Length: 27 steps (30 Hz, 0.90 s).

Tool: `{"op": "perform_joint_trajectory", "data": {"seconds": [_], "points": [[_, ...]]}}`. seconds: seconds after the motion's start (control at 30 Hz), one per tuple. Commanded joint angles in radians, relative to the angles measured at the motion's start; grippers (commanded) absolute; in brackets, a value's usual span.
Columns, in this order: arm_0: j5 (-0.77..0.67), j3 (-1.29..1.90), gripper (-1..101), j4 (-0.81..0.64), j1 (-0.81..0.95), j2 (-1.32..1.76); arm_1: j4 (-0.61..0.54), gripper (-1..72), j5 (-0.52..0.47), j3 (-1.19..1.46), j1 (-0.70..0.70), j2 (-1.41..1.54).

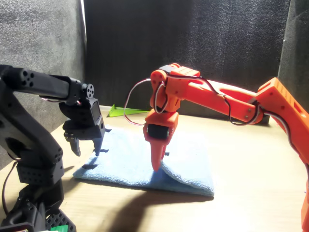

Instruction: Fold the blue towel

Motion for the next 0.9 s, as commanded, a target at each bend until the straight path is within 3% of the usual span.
{"op": "perform_joint_trajectory", "data": {"seconds": [0.0,0.17,0.4,0.5,0.87], "points": [[0.012,-0.035,28,0.011,0.008,0.008,0.012,20.5,0.014,0.009,0.046,0.126],[0.006,-0.037,29,0.012,0.012,0.009,0.012,20.0,0.031,0.009,0.023,0.192],[-0.017,-0.032,36,0.012,0.026,0.025,0.011,19.7,0.140,0.080,-0.385,0.276],[-0.025,-0.061,39,0.017,0.032,-0.008,0.009,18.7,0.193,0.130,-0.499,0.321],[-0.028,-0.541,39,0.233,0.064,-0.308,0.006,18.8,0.247,0.239,-0.531,0.385]]}}
